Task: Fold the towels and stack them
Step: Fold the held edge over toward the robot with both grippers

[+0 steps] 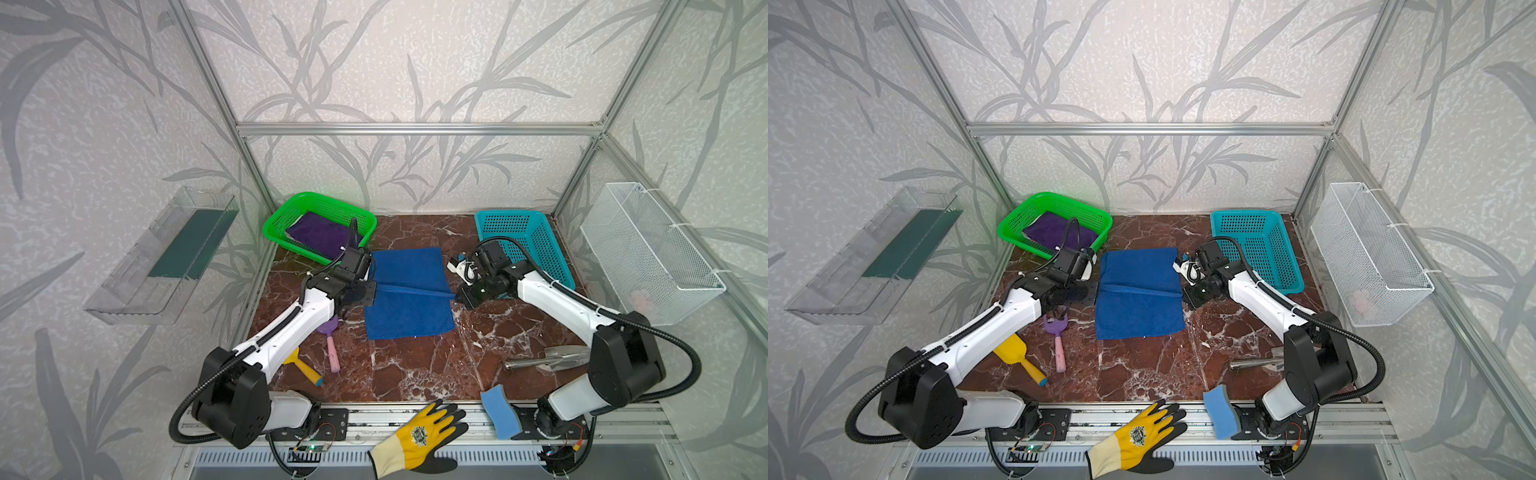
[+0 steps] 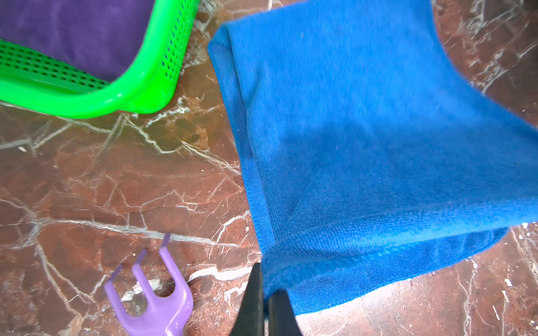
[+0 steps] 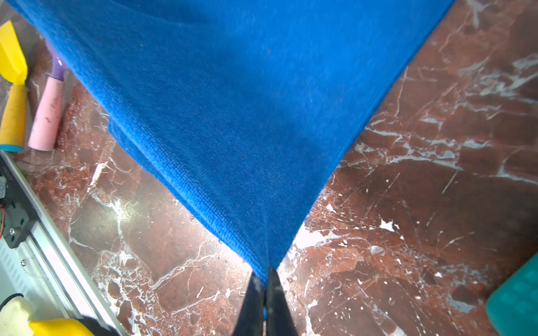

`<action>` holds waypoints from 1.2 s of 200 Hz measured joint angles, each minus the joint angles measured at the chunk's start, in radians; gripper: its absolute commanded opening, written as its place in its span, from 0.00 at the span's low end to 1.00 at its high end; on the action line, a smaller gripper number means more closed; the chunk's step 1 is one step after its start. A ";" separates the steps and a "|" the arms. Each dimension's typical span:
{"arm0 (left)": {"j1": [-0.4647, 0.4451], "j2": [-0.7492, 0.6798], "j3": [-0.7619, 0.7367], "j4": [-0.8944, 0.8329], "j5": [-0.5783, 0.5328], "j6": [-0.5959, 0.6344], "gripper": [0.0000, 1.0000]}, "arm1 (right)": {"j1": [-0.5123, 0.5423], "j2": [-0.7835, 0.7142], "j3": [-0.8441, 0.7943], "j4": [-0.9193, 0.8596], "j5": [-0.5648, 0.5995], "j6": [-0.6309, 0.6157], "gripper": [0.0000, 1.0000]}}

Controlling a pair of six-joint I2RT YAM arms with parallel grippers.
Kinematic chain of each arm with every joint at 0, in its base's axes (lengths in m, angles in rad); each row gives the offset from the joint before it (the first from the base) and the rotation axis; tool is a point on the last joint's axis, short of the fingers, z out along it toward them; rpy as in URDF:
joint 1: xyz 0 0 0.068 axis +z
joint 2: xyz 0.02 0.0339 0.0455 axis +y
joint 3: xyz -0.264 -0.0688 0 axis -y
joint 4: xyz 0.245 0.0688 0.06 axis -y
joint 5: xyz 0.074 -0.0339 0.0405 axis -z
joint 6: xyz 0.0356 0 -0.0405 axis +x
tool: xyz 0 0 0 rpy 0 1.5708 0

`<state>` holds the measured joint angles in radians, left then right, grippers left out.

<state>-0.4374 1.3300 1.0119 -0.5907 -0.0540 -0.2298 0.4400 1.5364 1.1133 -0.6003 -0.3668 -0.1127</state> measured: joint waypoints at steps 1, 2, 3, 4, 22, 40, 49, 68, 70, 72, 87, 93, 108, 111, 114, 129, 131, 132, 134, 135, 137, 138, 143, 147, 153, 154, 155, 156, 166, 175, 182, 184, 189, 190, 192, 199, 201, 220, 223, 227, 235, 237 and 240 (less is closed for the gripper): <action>-0.001 -0.001 0.000 -0.001 0.000 0.000 0.00 | 0.001 -0.001 0.000 0.000 0.000 0.000 0.00; -0.001 -0.001 0.000 -0.002 -0.001 -0.001 0.00 | 0.001 -0.001 0.000 0.000 0.000 0.000 0.00; -0.002 -0.002 0.000 -0.003 -0.002 -0.001 0.00 | 0.002 -0.002 0.000 -0.001 0.000 0.000 0.00; -0.002 -0.002 0.000 -0.003 -0.002 -0.002 0.00 | 0.002 -0.003 0.000 -0.001 0.000 0.000 0.00; -0.008 -0.008 -0.012 -0.007 -0.008 -0.011 0.00 | 0.007 -0.008 -0.009 -0.003 0.000 0.001 0.00; -0.012 -0.010 -0.044 -0.007 -0.008 -0.023 0.00 | 0.013 -0.005 -0.029 -0.005 0.000 0.007 0.00; -0.014 -0.006 -0.063 -0.007 -0.005 -0.031 0.00 | 0.015 0.003 -0.036 -0.004 0.000 0.010 0.00; -0.014 0.016 -0.100 0.000 0.009 -0.046 0.00 | 0.025 0.038 -0.045 -0.002 0.000 0.016 0.00; -0.015 0.020 -0.104 0.002 0.010 -0.049 0.00 | 0.026 0.043 -0.045 -0.002 0.000 0.016 0.00; -0.016 0.023 -0.108 0.002 0.011 -0.051 0.00 | 0.027 0.047 -0.046 -0.002 0.000 0.016 0.00; -0.021 0.055 -0.132 0.011 0.024 -0.063 0.00 | 0.036 0.084 -0.053 0.002 0.002 0.020 0.00; -0.022 0.066 -0.139 0.015 0.028 -0.067 0.00 | 0.040 0.101 -0.056 0.003 0.003 0.024 0.00; -0.027 0.091 -0.156 0.024 0.037 -0.078 0.00 | 0.048 0.134 -0.061 0.004 0.008 0.032 0.00; -0.027 0.094 -0.159 0.025 0.039 -0.080 0.00 | 0.050 0.139 -0.062 0.004 0.008 0.032 0.00; -0.027 0.097 -0.162 0.026 0.041 -0.082 0.00 | 0.052 0.143 -0.064 0.003 0.010 0.035 0.00; -0.029 0.099 -0.177 0.031 0.049 -0.089 0.08 | 0.059 0.157 -0.069 0.003 0.011 0.038 0.01; -0.029 0.099 -0.178 0.032 0.051 -0.090 0.10 | 0.060 0.158 -0.070 0.003 0.011 0.039 0.01; -0.029 0.099 -0.179 0.032 0.051 -0.090 0.11 | 0.061 0.158 -0.071 0.003 0.011 0.039 0.02; -0.029 0.099 -0.180 0.032 0.052 -0.091 0.13 | 0.063 0.159 -0.071 0.004 0.012 0.039 0.03; -0.029 0.099 -0.182 0.034 0.053 -0.091 0.13 | 0.063 0.159 -0.072 0.004 0.012 0.040 0.03; -0.029 0.099 -0.183 0.035 0.054 -0.093 0.14 | 0.064 0.160 -0.073 0.004 0.012 0.040 0.04; -0.029 0.099 -0.184 0.035 0.055 -0.095 0.15 | 0.064 0.160 -0.073 0.004 0.012 0.040 0.04; -0.029 0.099 -0.188 0.037 0.057 -0.095 0.18 | 0.066 0.161 -0.075 0.003 0.013 0.042 0.06; -0.030 0.099 -0.191 0.039 0.061 -0.101 0.22 | 0.068 0.161 -0.076 0.003 0.014 0.043 0.07; -0.030 0.098 -0.196 0.039 0.064 -0.105 0.29 | 0.070 0.161 -0.077 0.004 0.015 0.045 0.10; -0.030 0.098 -0.196 0.039 0.065 -0.103 0.30 | 0.071 0.161 -0.077 0.004 0.016 0.046 0.11; -0.030 0.098 -0.197 0.039 0.066 -0.103 0.31 | 0.071 0.161 -0.077 0.004 0.016 0.047 0.11; -0.030 0.098 -0.198 0.038 0.066 -0.102 0.31 | 0.071 0.161 -0.077 0.003 0.016 0.048 0.12; -0.032 0.098 -0.206 0.038 0.075 -0.114 0.39 | 0.074 0.161 -0.079 0.002 0.019 0.051 0.18; -0.034 0.098 -0.214 0.037 0.080 -0.118 0.44 | 0.076 0.161 -0.079 -0.001 0.021 0.055 0.23; -0.035 0.096 -0.220 0.037 0.083 -0.121 0.47 | 0.077 0.161 -0.079 -0.005 0.025 0.056 0.26; -0.035 0.095 -0.222 0.037 0.085 -0.124 0.48 | 0.078 0.161 -0.079 -0.005 0.026 0.058 0.27; -0.037 0.091 -0.227 0.036 0.087 -0.130 0.49 | 0.079 0.161 -0.079 -0.008 0.030 0.060 0.28; -0.038 0.090 -0.229 0.036 0.089 -0.127 0.49 | 0.079 0.161 -0.079 -0.008 0.030 0.060 0.28; -0.039 0.089 -0.230 0.037 0.090 -0.132 0.49 | 0.079 0.161 -0.079 -0.010 0.031 0.058 0.29; -0.042 0.077 -0.237 0.034 0.094 -0.138 0.50 | 0.079 0.161 -0.079 -0.016 0.039 0.061 0.30; -0.043 0.074 -0.239 0.034 0.095 -0.139 0.51 | 0.079 0.161 -0.079 -0.018 0.042 0.061 0.31; -0.053 0.019 -0.253 0.024 0.104 -0.153 0.52 | 0.079 0.155 -0.079 -0.047 0.078 0.067 0.34; -0.053 0.008 -0.253 0.022 0.104 -0.156 0.52 | 0.079 0.152 -0.079 -0.053 0.085 0.069 0.35; -0.054 -0.007 -0.254 0.020 0.105 -0.158 0.52 | 0.080 0.148 -0.079 -0.063 0.095 0.070 0.35; -0.057 -0.042 -0.254 0.018 0.104 -0.165 0.53 | 0.080 0.135 -0.079 -0.078 0.113 0.072 0.36; -0.057 -0.049 -0.254 0.018 0.104 -0.166 0.53 | 0.080 0.131 -0.079 -0.081 0.118 0.074 0.36; -0.058 -0.063 -0.254 0.017 0.103 -0.169 0.54 | 0.080 0.126 -0.079 -0.086 0.124 0.075 0.36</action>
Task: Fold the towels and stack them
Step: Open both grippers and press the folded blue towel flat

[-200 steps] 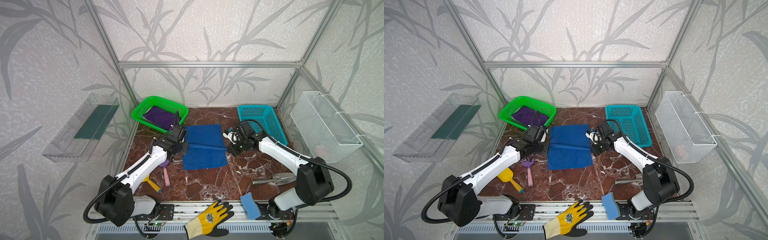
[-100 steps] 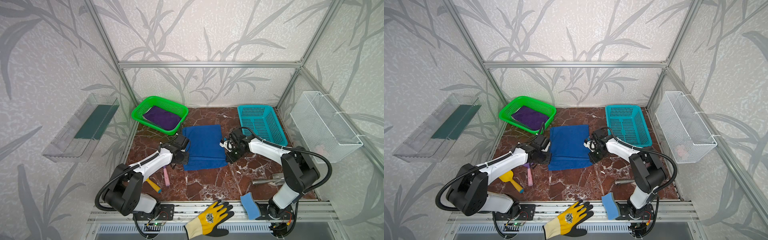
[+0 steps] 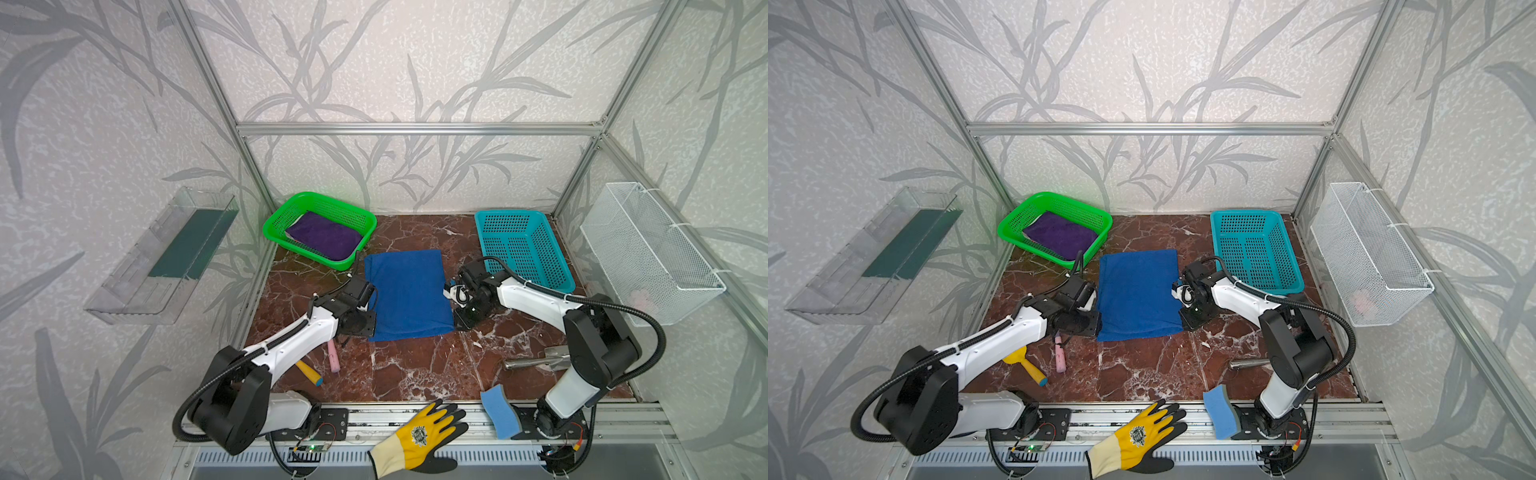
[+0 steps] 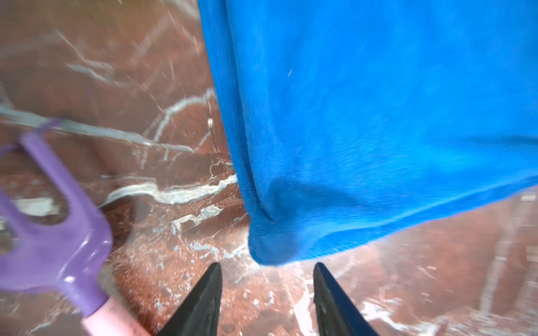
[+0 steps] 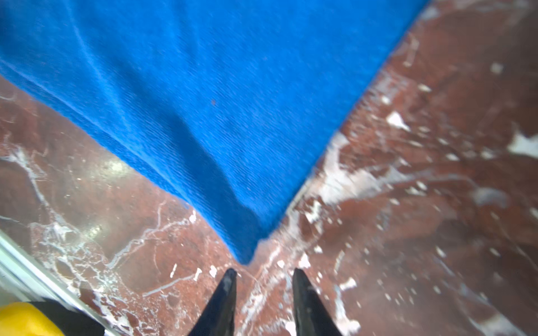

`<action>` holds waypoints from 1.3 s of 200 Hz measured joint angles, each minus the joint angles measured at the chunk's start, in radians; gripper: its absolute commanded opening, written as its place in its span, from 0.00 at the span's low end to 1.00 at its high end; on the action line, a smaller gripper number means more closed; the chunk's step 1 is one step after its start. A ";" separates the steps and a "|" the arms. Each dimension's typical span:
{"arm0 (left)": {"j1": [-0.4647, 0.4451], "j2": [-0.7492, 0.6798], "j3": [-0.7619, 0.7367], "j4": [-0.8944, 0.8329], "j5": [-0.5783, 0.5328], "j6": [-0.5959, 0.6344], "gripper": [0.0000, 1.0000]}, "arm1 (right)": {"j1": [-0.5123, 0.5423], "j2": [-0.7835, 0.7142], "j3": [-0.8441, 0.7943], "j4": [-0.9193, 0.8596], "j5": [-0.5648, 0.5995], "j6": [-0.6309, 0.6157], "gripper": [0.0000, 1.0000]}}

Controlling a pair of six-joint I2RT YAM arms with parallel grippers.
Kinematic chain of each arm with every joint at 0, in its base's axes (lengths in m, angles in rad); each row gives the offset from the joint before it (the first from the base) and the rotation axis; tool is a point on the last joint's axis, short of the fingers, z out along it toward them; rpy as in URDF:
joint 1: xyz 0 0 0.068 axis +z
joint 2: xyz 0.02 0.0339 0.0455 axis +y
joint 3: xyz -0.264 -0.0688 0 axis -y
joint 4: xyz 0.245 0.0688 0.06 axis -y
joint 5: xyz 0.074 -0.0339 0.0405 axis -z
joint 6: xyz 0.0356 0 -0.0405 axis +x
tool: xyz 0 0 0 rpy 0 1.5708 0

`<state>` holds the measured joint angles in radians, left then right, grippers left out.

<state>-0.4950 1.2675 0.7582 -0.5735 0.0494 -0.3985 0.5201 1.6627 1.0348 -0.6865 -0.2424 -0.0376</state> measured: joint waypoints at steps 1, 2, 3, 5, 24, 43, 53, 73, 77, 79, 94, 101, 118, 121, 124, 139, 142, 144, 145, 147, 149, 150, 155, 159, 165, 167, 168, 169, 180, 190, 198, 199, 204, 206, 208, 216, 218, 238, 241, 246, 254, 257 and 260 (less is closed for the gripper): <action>0.000 -0.003 0.000 0.000 0.000 0.000 0.54 | 0.000 -0.004 0.000 -0.002 0.003 0.000 0.36; 0.000 -0.011 0.000 -0.001 -0.001 -0.001 0.54 | 0.000 -0.006 0.000 -0.003 0.005 0.000 0.36; 0.000 -0.014 0.000 -0.001 -0.002 -0.002 0.54 | 0.000 -0.009 0.000 -0.005 0.008 0.002 0.36; 0.000 -0.022 0.000 -0.001 -0.003 -0.004 0.55 | 0.000 -0.012 0.000 -0.007 0.011 0.003 0.36; 0.000 -0.099 0.000 0.000 -0.017 -0.015 0.58 | 0.005 -0.048 0.008 -0.025 0.040 0.005 0.36; 0.000 -0.135 0.000 0.023 -0.030 -0.022 0.58 | 0.017 -0.055 0.028 -0.021 0.045 0.006 0.37; 0.000 -0.129 0.000 0.040 -0.031 -0.022 0.58 | 0.024 -0.047 0.040 -0.016 0.045 0.007 0.37; 0.000 -0.065 0.000 0.075 -0.027 -0.024 0.57 | 0.037 -0.014 0.064 0.002 0.049 0.016 0.37; 0.000 -0.045 0.000 0.083 -0.025 -0.025 0.56 | 0.039 -0.007 0.068 0.008 0.050 0.019 0.37; 0.000 -0.037 0.000 0.086 -0.024 -0.025 0.56 | 0.040 -0.003 0.070 0.011 0.050 0.019 0.37; -0.001 0.029 0.001 0.108 -0.017 -0.026 0.55 | 0.047 0.024 0.084 0.027 0.052 0.028 0.37; -0.002 0.057 0.001 0.119 -0.016 -0.029 0.54 | 0.051 0.037 0.093 0.032 0.053 0.031 0.37; -0.008 0.103 0.001 0.137 -0.012 -0.034 0.53 | 0.060 0.084 0.126 0.043 0.051 0.036 0.37; -0.009 0.108 0.001 0.141 -0.011 -0.036 0.53 | 0.062 0.092 0.131 0.046 0.051 0.037 0.37; -0.011 0.113 0.001 0.144 -0.011 -0.039 0.53 | 0.064 0.103 0.138 0.049 0.050 0.037 0.37; -0.021 0.133 0.001 0.156 -0.010 -0.047 0.52 | 0.074 0.153 0.167 0.054 0.051 0.038 0.37; -0.023 0.137 0.001 0.158 -0.011 -0.048 0.53 | 0.077 0.161 0.172 0.056 0.051 0.038 0.37; -0.023 0.140 0.001 0.160 -0.011 -0.049 0.52 | 0.078 0.170 0.175 0.056 0.051 0.038 0.37; -0.024 0.142 0.001 0.161 -0.011 -0.049 0.52 | 0.079 0.174 0.177 0.056 0.051 0.038 0.37; -0.025 0.144 0.001 0.161 -0.011 -0.050 0.52 | 0.080 0.179 0.179 0.056 0.051 0.039 0.37; -0.026 0.146 0.001 0.162 -0.011 -0.050 0.52 | 0.081 0.185 0.182 0.056 0.052 0.039 0.37; -0.028 0.148 0.000 0.163 -0.011 -0.051 0.52 | 0.082 0.189 0.183 0.057 0.051 0.040 0.37; -0.029 0.153 0.000 0.164 -0.012 -0.052 0.52 | 0.085 0.203 0.188 0.056 0.052 0.042 0.37; -0.033 0.158 0.000 0.163 -0.014 -0.053 0.52 | 0.085 0.214 0.191 0.057 0.052 0.045 0.37; -0.036 0.164 0.000 0.163 -0.017 -0.055 0.52 | 0.088 0.227 0.192 0.057 0.054 0.048 0.37; -0.038 0.166 0.000 0.163 -0.017 -0.056 0.52 | 0.089 0.232 0.192 0.057 0.055 0.049 0.37; -0.038 0.167 0.000 0.163 -0.018 -0.056 0.52 | 0.089 0.234 0.192 0.056 0.056 0.050 0.37; -0.040 0.169 0.000 0.163 -0.018 -0.057 0.52 | 0.089 0.235 0.192 0.056 0.056 0.051 0.37; -0.048 0.177 0.000 0.163 -0.023 -0.059 0.52 | 0.090 0.237 0.195 0.058 0.060 0.061 0.37; -0.056 0.183 0.000 0.161 -0.024 -0.061 0.52 | 0.090 0.237 0.191 0.060 0.060 0.074 0.37; -0.063 0.188 0.000 0.161 -0.025 -0.064 0.52 | 0.090 0.235 0.185 0.066 0.061 0.082 0.37; -0.063 0.188 0.000 0.161 -0.026 -0.065 0.52 | 0.090 0.235 0.185 0.066 0.061 0.083 0.37; -0.069 0.192 0.000 0.161 -0.026 -0.066 0.52 | 0.090 0.233 0.181 0.071 0.063 0.090 0.37; -0.070 0.193 0.000 0.161 -0.026 -0.066 0.52 | 0.090 0.232 0.179 0.072 0.063 0.094 0.37; -0.072 0.194 0.000 0.161 -0.026 -0.066 0.52 | 0.090 0.231 0.178 0.074 0.063 0.095 0.37; -0.079 0.201 0.000 0.161 -0.027 -0.067 0.52 | 0.090 0.226 0.168 0.084 0.066 0.105 0.37; -0.080 0.203 0.000 0.161 -0.028 -0.068 0.52 | 0.090 0.224 0.166 0.085 0.068 0.109 0.37; -0.096 0.227 0.000 0.162 -0.028 -0.068 0.51 | 0.090 0.204 0.131 0.114 0.074 0.144 0.37; -0.098 0.230 -0.001 0.162 -0.028 -0.068 0.51 | 0.090 0.201 0.126 0.119 0.074 0.148 0.37; -0.101 0.236 -0.001 0.163 -0.029 -0.067 0.51 | 0.090 0.196 0.117 0.130 0.077 0.157 0.37; -0.108 0.245 -0.001 0.164 -0.029 -0.067 0.51 | 0.090 0.186 0.100 0.148 0.080 0.169 0.37; -0.110 0.247 -0.001 0.164 -0.029 -0.066 0.51 | 0.090 0.182 0.094 0.152 0.082 0.175 0.37; -0.113 0.248 -0.001 0.166 -0.029 -0.066 0.51 | 0.090 0.176 0.086 0.159 0.082 0.180 0.37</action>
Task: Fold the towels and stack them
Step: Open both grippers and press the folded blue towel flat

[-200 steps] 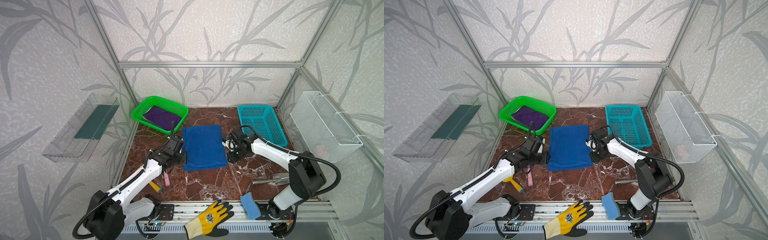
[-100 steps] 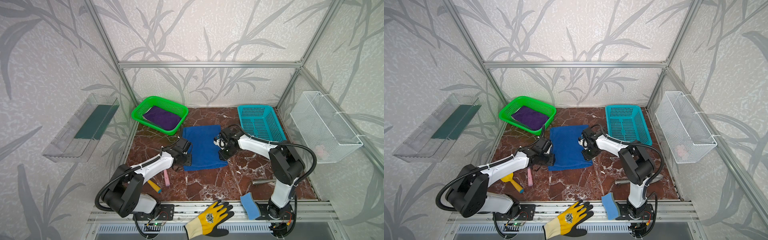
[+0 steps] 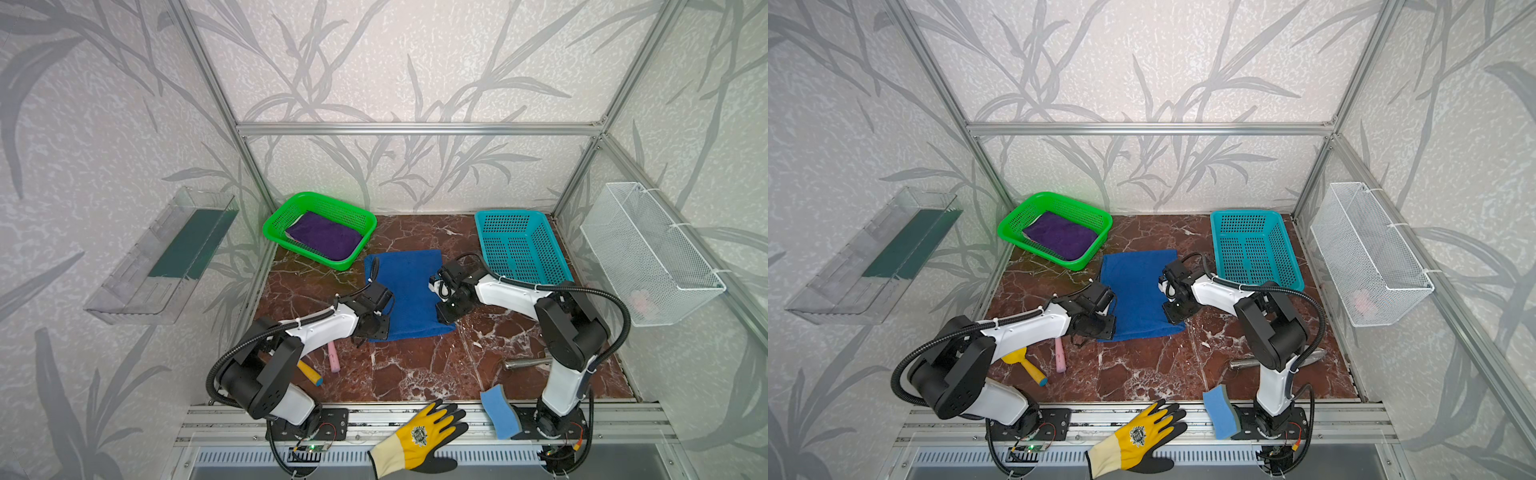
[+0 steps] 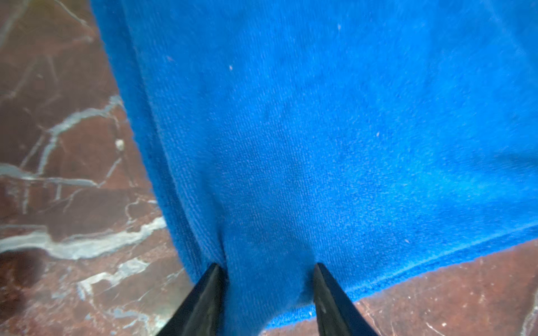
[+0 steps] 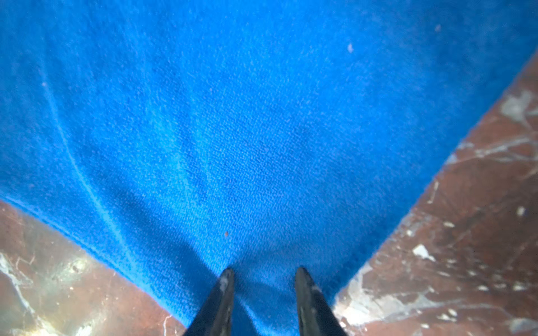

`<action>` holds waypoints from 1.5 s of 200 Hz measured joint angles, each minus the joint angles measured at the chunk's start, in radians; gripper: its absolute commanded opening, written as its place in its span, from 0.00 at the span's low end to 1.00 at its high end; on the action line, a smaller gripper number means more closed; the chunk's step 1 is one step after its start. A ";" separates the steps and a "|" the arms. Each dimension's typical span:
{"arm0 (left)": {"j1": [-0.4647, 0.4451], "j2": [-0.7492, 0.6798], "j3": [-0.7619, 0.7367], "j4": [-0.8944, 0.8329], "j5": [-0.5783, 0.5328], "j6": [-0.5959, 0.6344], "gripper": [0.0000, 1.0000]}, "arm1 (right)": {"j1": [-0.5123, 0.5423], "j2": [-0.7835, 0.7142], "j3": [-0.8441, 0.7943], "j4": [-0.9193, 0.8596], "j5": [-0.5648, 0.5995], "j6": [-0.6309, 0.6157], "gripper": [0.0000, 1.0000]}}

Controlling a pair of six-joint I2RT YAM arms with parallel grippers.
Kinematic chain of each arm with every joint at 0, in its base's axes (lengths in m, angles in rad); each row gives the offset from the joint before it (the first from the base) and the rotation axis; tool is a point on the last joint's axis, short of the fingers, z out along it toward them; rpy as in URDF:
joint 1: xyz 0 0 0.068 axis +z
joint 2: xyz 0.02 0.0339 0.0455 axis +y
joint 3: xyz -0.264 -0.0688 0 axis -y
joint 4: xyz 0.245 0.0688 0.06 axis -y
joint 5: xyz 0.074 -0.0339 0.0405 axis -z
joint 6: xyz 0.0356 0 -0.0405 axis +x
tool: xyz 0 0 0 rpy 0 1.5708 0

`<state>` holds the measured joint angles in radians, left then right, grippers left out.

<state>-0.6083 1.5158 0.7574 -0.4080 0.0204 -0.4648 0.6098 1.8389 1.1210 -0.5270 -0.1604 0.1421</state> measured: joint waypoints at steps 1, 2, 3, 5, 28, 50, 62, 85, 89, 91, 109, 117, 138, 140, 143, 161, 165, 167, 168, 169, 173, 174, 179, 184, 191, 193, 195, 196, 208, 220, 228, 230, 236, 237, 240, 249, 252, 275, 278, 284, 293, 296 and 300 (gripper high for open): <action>0.000 0.000 0.000 0.001 0.000 0.000 0.51 | 0.000 -0.001 -0.002 0.002 0.000 0.002 0.37; -0.001 0.001 0.000 0.002 0.000 0.000 0.51 | 0.000 -0.003 -0.005 0.003 0.002 0.005 0.37; -0.002 0.001 0.000 0.002 0.000 0.000 0.51 | 0.000 -0.005 -0.007 0.004 0.002 0.006 0.37; -0.004 0.001 0.000 0.002 0.000 0.000 0.51 | 0.000 -0.008 -0.011 0.008 0.003 0.009 0.37; -0.022 0.003 0.000 0.008 0.000 0.002 0.51 | 0.000 -0.056 -0.072 0.025 0.018 0.047 0.38; -0.043 0.005 0.000 0.017 0.002 0.005 0.51 | 0.000 -0.101 -0.126 0.029 0.030 0.077 0.38; -0.053 0.005 0.000 0.019 0.005 0.007 0.51 | 0.000 -0.122 -0.150 0.028 0.034 0.093 0.38; -0.066 0.004 -0.001 0.021 0.009 0.013 0.51 | 0.000 -0.164 -0.196 0.029 0.043 0.120 0.38; -0.067 0.003 -0.001 0.021 0.010 0.014 0.51 | 0.000 -0.172 -0.205 0.029 0.043 0.124 0.38; -0.068 0.003 -0.001 0.021 0.010 0.014 0.51 | 0.000 -0.175 -0.209 0.029 0.045 0.126 0.38; -0.071 -0.009 -0.009 0.021 0.018 0.019 0.51 | 0.000 -0.205 -0.238 0.023 0.049 0.139 0.38; -0.071 -0.017 -0.012 0.019 0.026 0.020 0.51 | 0.000 -0.212 -0.243 0.018 0.050 0.142 0.38; -0.072 -0.044 -0.011 0.009 0.034 0.028 0.52 | 0.000 -0.220 -0.243 0.000 0.057 0.141 0.40; -0.072 -0.048 -0.011 0.008 0.034 0.028 0.52 | 0.000 -0.221 -0.243 -0.002 0.058 0.140 0.40; -0.072 -0.053 -0.009 0.005 0.034 0.030 0.52 | 0.000 -0.223 -0.241 -0.006 0.060 0.139 0.40; -0.072 -0.085 0.019 -0.027 0.034 0.044 0.53 | -0.001 -0.226 -0.225 -0.069 0.077 0.124 0.40; -0.072 -0.090 0.029 -0.035 0.031 0.047 0.53 | -0.001 -0.227 -0.218 -0.085 0.081 0.119 0.41; -0.072 -0.093 0.035 -0.039 0.030 0.046 0.53 | -0.001 -0.227 -0.215 -0.089 0.084 0.118 0.41; -0.071 -0.096 0.040 -0.041 0.028 0.047 0.54 | -0.002 -0.228 -0.212 -0.093 0.084 0.116 0.41; -0.072 -0.097 0.042 -0.043 0.027 0.048 0.54 | -0.002 -0.229 -0.211 -0.094 0.084 0.115 0.41; -0.072 -0.102 0.056 -0.051 0.023 0.048 0.54 | -0.002 -0.230 -0.200 -0.107 0.087 0.109 0.42; -0.072 -0.103 0.058 -0.052 0.023 0.048 0.54 | -0.002 -0.232 -0.196 -0.110 0.089 0.108 0.42; -0.072 -0.110 0.076 -0.061 0.012 0.053 0.54 | -0.002 -0.236 -0.182 -0.121 0.093 0.099 0.42; -0.071 -0.118 0.092 -0.067 0.002 0.055 0.55 | -0.003 -0.243 -0.165 -0.131 0.094 0.092 0.42; -0.071 -0.130 0.113 -0.071 -0.016 0.064 0.56 | -0.006 -0.255 -0.142 -0.138 0.097 0.083 0.43; -0.071 -0.134 0.118 -0.071 -0.023 0.065 0.56 | -0.006 -0.258 -0.135 -0.139 0.099 0.080 0.43; -0.070 -0.138 0.123 -0.070 -0.027 0.066 0.56 | -0.006 -0.263 -0.128 -0.140 0.099 0.076 0.43; -0.070 -0.140 0.125 -0.070 -0.029 0.069 0.56 | -0.007 -0.264 -0.126 -0.140 0.099 0.075 0.43; -0.058 -0.158 0.154 -0.074 -0.053 0.085 0.56 | -0.011 -0.291 -0.085 -0.145 0.100 0.057 0.44; -0.033 -0.160 0.189 -0.077 -0.062 0.101 0.56 | -0.019 -0.313 -0.050 -0.145 0.104 0.039 0.44; -0.006 -0.155 0.213 -0.076 -0.067 0.111 0.56 | -0.024 -0.324 -0.026 -0.144 0.113 0.025 0.44; 0.002 -0.152 0.220 -0.074 -0.070 0.115 0.56 | -0.026 -0.325 -0.020 -0.144 0.116 0.020 0.44; 0.026 -0.143 0.240 -0.074 -0.072 0.121 0.56 | -0.031 -0.328 -0.004 -0.144 0.124 0.009 0.44; 0.028 -0.141 0.243 -0.075 -0.072 0.123 0.56 | -0.031 -0.328 -0.002 -0.144 0.126 0.007 0.44; 0.039 -0.136 0.253 -0.075 -0.072 0.125 0.56 | -0.034 -0.328 0.007 -0.145 0.127 0.001 0.45; 0.071 -0.109 0.290 -0.072 -0.073 0.137 0.56 | -0.044 -0.327 0.030 -0.144 0.140 -0.021 0.44; 0.079 -0.097 0.303 -0.072 -0.073 0.141 0.55 | -0.048 -0.325 0.037 -0.145 0.143 -0.029 0.45; 0.136 0.018 0.416 -0.070 -0.079 0.172 0.54 | -0.088 -0.300 0.104 -0.148 0.163 -0.089 0.44; 0.141 0.040 0.433 -0.070 -0.079 0.177 0.54 | -0.094 -0.295 0.112 -0.148 0.164 -0.098 0.45; 0.146 0.073 0.460 -0.070 -0.079 0.183 0.53 | -0.106 -0.285 0.128 -0.145 0.167 -0.113 0.44; 0.151 0.124 0.501 -0.072 -0.078 0.195 0.51 | -0.124 -0.267 0.150 -0.142 0.169 -0.135 0.44; 0.152 0.144 0.516 -0.072 -0.079 0.197 0.51 | -0.129 -0.261 0.155 -0.140 0.169 -0.141 0.44; 0.153 0.165 0.533 -0.076 -0.077 0.201 0.50 | -0.135 -0.254 0.163 -0.137 0.169 -0.149 0.44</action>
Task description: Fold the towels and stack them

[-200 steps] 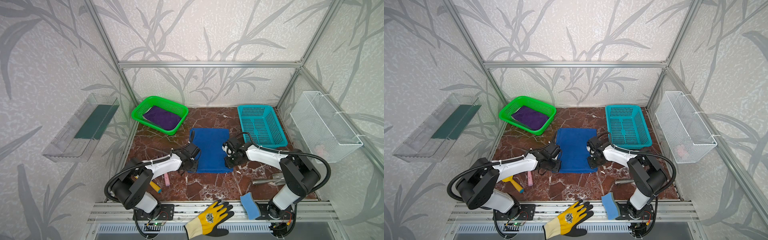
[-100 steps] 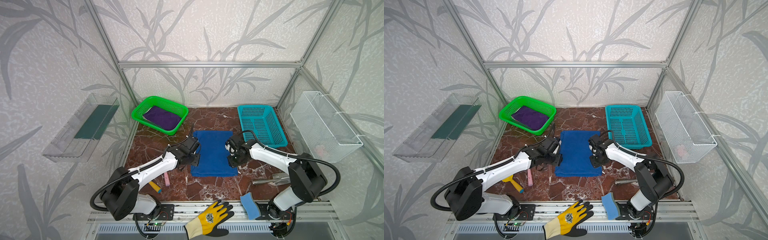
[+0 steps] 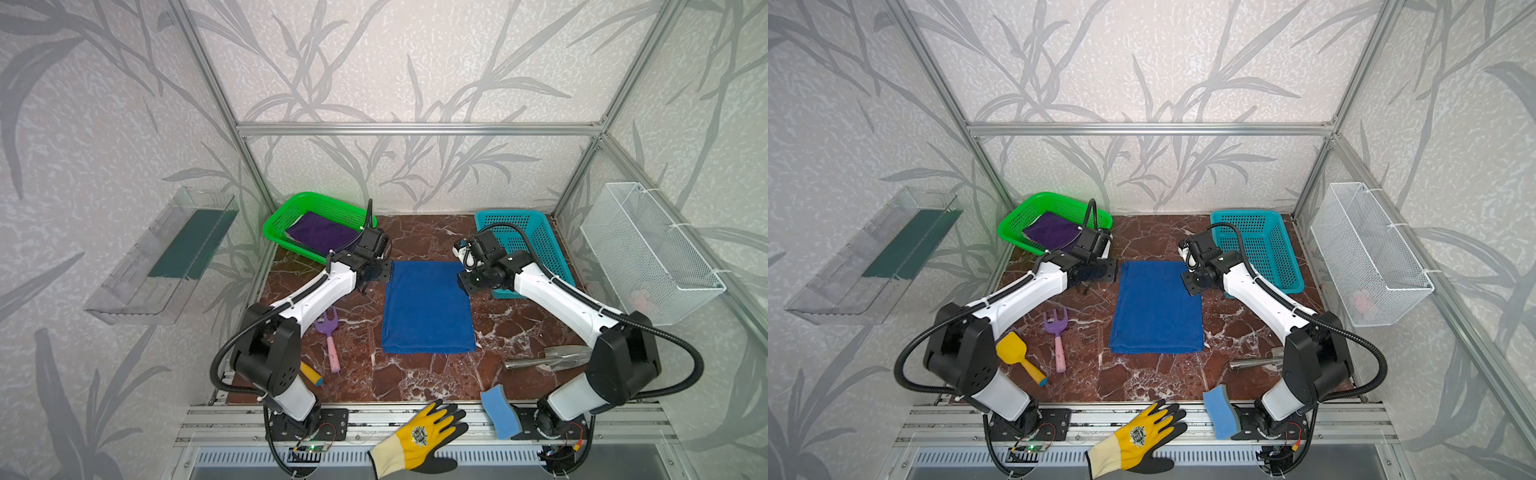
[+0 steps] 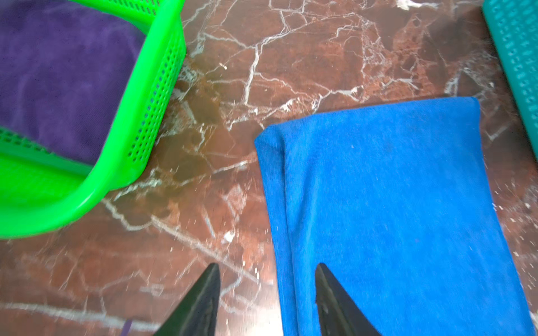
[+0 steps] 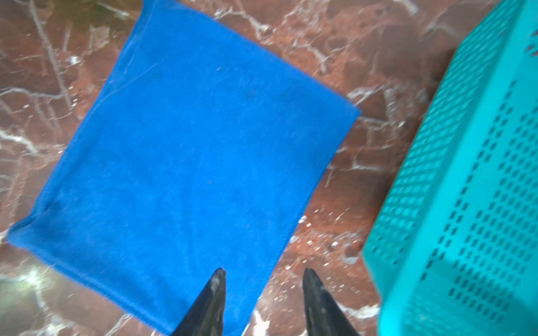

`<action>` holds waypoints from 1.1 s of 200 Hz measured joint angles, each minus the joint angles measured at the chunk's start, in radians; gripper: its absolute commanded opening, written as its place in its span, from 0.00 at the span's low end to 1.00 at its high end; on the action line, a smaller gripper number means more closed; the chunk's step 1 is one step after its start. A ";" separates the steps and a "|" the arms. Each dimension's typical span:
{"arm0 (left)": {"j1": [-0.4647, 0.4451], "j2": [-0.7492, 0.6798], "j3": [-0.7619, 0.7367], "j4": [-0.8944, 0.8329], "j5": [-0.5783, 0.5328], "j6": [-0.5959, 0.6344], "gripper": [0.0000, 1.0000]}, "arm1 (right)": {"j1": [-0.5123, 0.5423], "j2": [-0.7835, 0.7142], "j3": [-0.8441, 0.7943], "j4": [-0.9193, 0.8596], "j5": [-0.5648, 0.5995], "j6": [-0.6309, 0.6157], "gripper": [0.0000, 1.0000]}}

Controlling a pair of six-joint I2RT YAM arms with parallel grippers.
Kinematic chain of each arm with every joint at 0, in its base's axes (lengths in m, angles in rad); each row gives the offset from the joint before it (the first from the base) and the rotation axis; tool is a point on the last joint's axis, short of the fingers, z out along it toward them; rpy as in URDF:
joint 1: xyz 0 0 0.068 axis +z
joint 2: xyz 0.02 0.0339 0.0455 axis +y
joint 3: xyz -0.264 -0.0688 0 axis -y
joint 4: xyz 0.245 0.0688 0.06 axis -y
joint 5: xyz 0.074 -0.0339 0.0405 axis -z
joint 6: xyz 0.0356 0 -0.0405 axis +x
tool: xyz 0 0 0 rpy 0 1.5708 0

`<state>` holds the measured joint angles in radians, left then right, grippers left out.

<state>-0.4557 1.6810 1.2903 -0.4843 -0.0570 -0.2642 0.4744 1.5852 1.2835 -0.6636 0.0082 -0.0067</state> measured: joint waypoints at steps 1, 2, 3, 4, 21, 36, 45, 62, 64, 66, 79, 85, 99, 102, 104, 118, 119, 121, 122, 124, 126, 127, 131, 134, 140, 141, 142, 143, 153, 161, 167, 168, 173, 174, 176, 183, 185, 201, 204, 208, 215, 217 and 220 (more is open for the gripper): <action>0.000 0.008 0.006 -0.001 0.000 0.000 0.50 | -0.002 0.003 0.002 0.001 0.000 -0.003 0.44; 0.000 0.012 0.009 -0.002 0.001 0.002 0.50 | -0.003 0.004 0.003 0.003 0.000 -0.004 0.44; 0.000 0.021 0.015 -0.002 0.001 0.003 0.50 | -0.004 0.006 0.004 0.004 0.000 -0.005 0.44; 0.001 0.026 0.019 -0.002 0.002 0.003 0.50 | -0.006 0.010 0.006 0.004 -0.001 -0.007 0.44; 0.003 0.124 0.101 -0.030 0.008 0.010 0.47 | -0.027 0.053 0.037 0.011 -0.009 -0.027 0.44; 0.008 0.204 0.169 -0.049 0.016 0.008 0.46 | -0.036 0.098 0.063 0.013 -0.019 -0.031 0.44; 0.010 0.242 0.199 -0.055 0.023 0.004 0.46 | -0.036 0.128 0.077 0.015 -0.033 -0.030 0.44; 0.014 0.297 0.235 -0.057 0.037 -0.009 0.45 | -0.036 0.173 0.084 0.030 -0.062 -0.019 0.43; 0.015 0.303 0.238 -0.056 0.038 -0.012 0.45 | -0.036 0.178 0.084 0.031 -0.066 -0.017 0.43; 0.016 0.307 0.241 -0.057 0.042 -0.014 0.45 | -0.036 0.182 0.084 0.031 -0.071 -0.016 0.43; 0.023 0.335 0.256 -0.054 0.054 -0.033 0.45 | -0.035 0.207 0.077 0.050 -0.098 0.004 0.43; 0.027 0.346 0.261 -0.053 0.058 -0.043 0.45 | -0.035 0.215 0.069 0.063 -0.110 0.016 0.43; 0.039 0.363 0.267 -0.045 0.069 -0.064 0.45 | -0.034 0.223 0.043 0.096 -0.131 0.042 0.42; 0.041 0.365 0.267 -0.043 0.070 -0.068 0.45 | -0.034 0.224 0.037 0.101 -0.134 0.048 0.42; 0.043 0.367 0.267 -0.042 0.072 -0.072 0.45 | -0.034 0.225 0.032 0.106 -0.135 0.052 0.42; 0.055 0.377 0.267 -0.026 0.088 -0.090 0.45 | -0.034 0.229 0.008 0.128 -0.144 0.076 0.40; 0.056 0.378 0.267 -0.024 0.091 -0.092 0.45 | -0.034 0.230 0.006 0.130 -0.145 0.078 0.39; 0.059 0.379 0.267 -0.021 0.094 -0.096 0.45 | -0.034 0.232 0.003 0.134 -0.146 0.082 0.39; 0.059 0.380 0.267 -0.019 0.095 -0.096 0.45 | -0.034 0.232 0.003 0.135 -0.146 0.084 0.39; 0.061 0.381 0.267 -0.015 0.099 -0.099 0.45 | -0.034 0.234 0.001 0.137 -0.146 0.086 0.38; 0.063 0.382 0.267 -0.010 0.105 -0.101 0.45 | -0.034 0.235 -0.001 0.140 -0.146 0.089 0.38; 0.064 0.383 0.267 -0.008 0.106 -0.103 0.44 | -0.034 0.237 -0.002 0.140 -0.146 0.092 0.37; 0.068 0.386 0.267 0.000 0.114 -0.109 0.44 | -0.034 0.242 -0.003 0.144 -0.147 0.095 0.36; 0.071 0.388 0.267 0.008 0.121 -0.114 0.44 | -0.034 0.246 -0.004 0.146 -0.147 0.101 0.36; 0.076 0.392 0.267 0.023 0.133 -0.123 0.43 | -0.034 0.255 -0.005 0.151 -0.148 0.109 0.34; 0.077 0.393 0.266 0.026 0.135 -0.124 0.43 | -0.034 0.257 -0.005 0.152 -0.147 0.111 0.34; 0.077 0.393 0.267 0.028 0.137 -0.126 0.43 | -0.034 0.258 -0.005 0.153 -0.147 0.111 0.34; 0.079 0.395 0.266 0.031 0.140 -0.130 0.43 | -0.034 0.260 -0.005 0.155 -0.147 0.113 0.34; 0.086 0.403 0.266 0.054 0.159 -0.145 0.42 | -0.034 0.278 -0.006 0.166 -0.148 0.124 0.32; 0.091 0.410 0.266 0.073 0.171 -0.158 0.42 | -0.034 0.290 -0.008 0.172 -0.147 0.132 0.30; 0.093 0.414 0.266 0.084 0.179 -0.166 0.41 | -0.034 0.297 -0.010 0.175 -0.148 0.136 0.29; 0.093 0.415 0.266 0.087 0.181 -0.168 0.41 | -0.034 0.298 -0.010 0.175 -0.147 0.138 0.29; 0.097 0.420 0.266 0.095 0.187 -0.176 0.41 | -0.034 0.303 -0.012 0.175 -0.147 0.141 0.29; 0.097 0.421 0.266 0.097 0.187 -0.177 0.41 | -0.034 0.303 -0.013 0.176 -0.147 0.142 0.29; 0.098 0.422 0.266 0.101 0.189 -0.180 0.41 | -0.034 0.305 -0.013 0.176 -0.147 0.142 0.29; 0.101 0.427 0.266 0.111 0.196 -0.188 0.41 | -0.034 0.307 -0.014 0.177 -0.147 0.145 0.28; 0.101 0.428 0.266 0.112 0.196 -0.190 0.40 | -0.034 0.308 -0.014 0.178 -0.147 0.147 0.28; 0.106 0.438 0.266 0.130 0.206 -0.208 0.39 | -0.034 0.310 -0.014 0.186 -0.146 0.153 0.27; 0.107 0.441 0.266 0.132 0.208 -0.212 0.39 | -0.034 0.310 -0.014 0.188 -0.146 0.153 0.27; 0.107 0.442 0.266 0.135 0.209 -0.213 0.38 | -0.034 0.311 -0.014 0.189 -0.146 0.153 0.27; 0.107 0.446 0.266 0.140 0.212 -0.219 0.38 | -0.034 0.311 -0.014 0.190 -0.146 0.154 0.27; 0.107 0.448 0.266 0.141 0.213 -0.222 0.38 | -0.034 0.311 -0.014 0.190 -0.146 0.155 0.26; 0.107 0.449 0.266 0.142 0.215 -0.225 0.38 | -0.034 0.312 -0.014 0.190 -0.146 0.155 0.26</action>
<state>-0.3485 2.1300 1.5558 -0.3424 0.1577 -0.4896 0.4400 1.8973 1.2694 -0.4732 -0.1379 0.1482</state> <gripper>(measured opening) 0.385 0.268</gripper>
